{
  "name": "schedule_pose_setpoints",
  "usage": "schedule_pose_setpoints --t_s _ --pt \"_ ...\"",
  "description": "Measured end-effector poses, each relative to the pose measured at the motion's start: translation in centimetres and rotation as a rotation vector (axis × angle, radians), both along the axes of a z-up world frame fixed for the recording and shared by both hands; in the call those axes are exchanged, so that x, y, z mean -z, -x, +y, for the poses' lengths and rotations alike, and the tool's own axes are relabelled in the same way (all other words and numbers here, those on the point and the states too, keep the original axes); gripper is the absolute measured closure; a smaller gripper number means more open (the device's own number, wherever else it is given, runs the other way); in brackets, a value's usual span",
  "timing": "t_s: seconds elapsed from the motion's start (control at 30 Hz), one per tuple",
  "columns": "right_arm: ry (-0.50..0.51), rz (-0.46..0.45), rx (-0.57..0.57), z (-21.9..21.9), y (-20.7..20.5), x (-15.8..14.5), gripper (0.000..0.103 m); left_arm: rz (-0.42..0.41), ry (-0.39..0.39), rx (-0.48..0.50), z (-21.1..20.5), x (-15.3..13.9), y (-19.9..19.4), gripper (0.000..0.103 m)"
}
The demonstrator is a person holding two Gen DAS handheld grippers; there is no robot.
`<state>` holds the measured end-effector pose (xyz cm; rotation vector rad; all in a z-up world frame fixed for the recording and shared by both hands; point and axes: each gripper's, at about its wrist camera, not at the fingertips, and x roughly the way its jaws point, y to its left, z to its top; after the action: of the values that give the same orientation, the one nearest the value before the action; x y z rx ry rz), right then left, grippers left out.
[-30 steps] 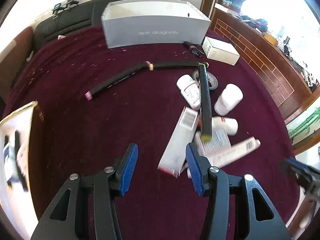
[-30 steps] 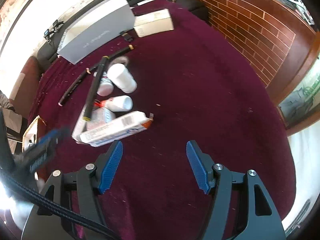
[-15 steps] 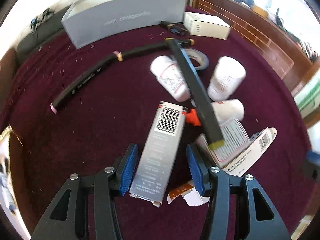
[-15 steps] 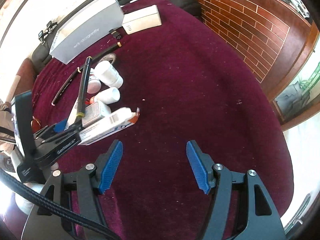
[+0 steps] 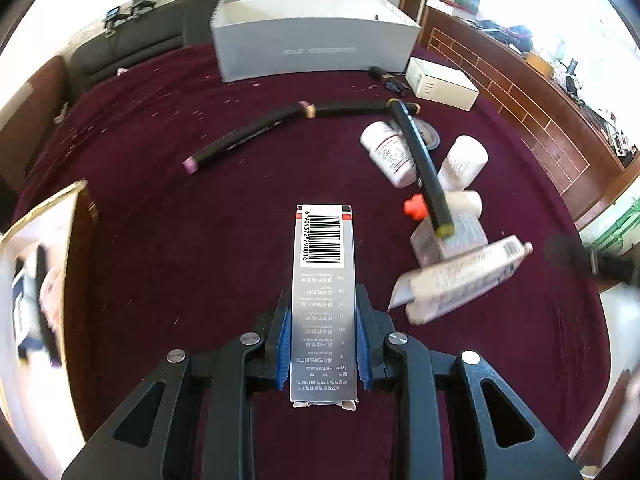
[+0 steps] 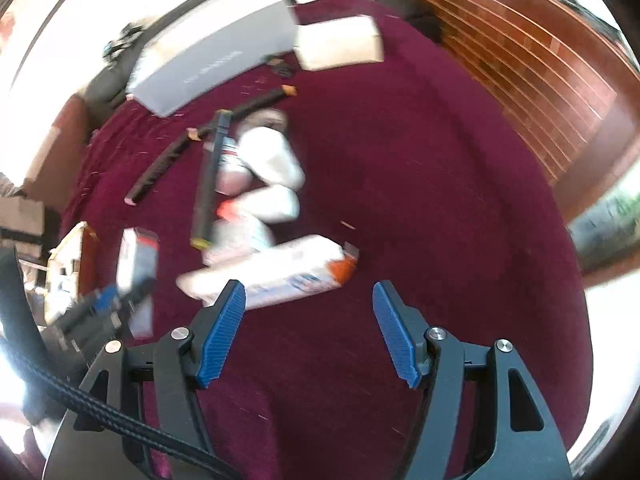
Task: Organize objects
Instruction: 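Grasp the white-and-grey medicine box with the left gripper, then carry the box to the tray with the left gripper while the right gripper carries a yellow-capped marker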
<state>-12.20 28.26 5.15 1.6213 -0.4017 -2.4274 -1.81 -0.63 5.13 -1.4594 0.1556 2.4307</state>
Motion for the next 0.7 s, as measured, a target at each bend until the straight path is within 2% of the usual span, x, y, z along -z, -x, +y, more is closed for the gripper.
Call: schedule_pose_setpoints --t_s 0.1,0.2,0.37,0.43,0.47,0.53,0.6,0.7 --pt "0.106 -0.007 -0.028 -1.0 2.6 -0.7 0.037 0.006 0.013 -0.023 -1.3 0.1 -1.3 0.081" --pt "0.159 -0.029 -0.068 -2.8 5.8 -0.8 0.037 -0.016 0.004 -0.041 -2.3 0.9 -1.9 0.081" --pt "0.08 -0.059 -0.136 -6.8 10.0 0.3 0.037 -0.046 -0.015 -0.061 -3.2 2.6 -2.3 0.081" --pt "0.007 -0.073 -0.139 -8.0 11.0 1.2 0.038 -0.058 -0.03 -0.071 -3.4 3.2 -2.2 0.081" --pt "-0.022 -0.079 -0.14 -8.4 11.2 1.6 0.04 -0.057 -0.037 -0.073 -3.5 3.3 -2.2 0.081" --pt "-0.077 -0.09 -0.139 -9.1 11.6 2.5 0.056 -0.037 -0.039 -0.068 -3.4 3.3 -2.3 0.081" --pt "-0.104 -0.111 -0.123 -9.0 12.0 3.4 0.078 -0.028 -0.048 -0.071 -3.5 3.3 -2.5 0.081" --pt "-0.058 -0.137 -0.092 -7.9 12.1 4.0 0.09 -0.026 -0.079 -0.074 -3.9 3.3 -2.5 0.081"
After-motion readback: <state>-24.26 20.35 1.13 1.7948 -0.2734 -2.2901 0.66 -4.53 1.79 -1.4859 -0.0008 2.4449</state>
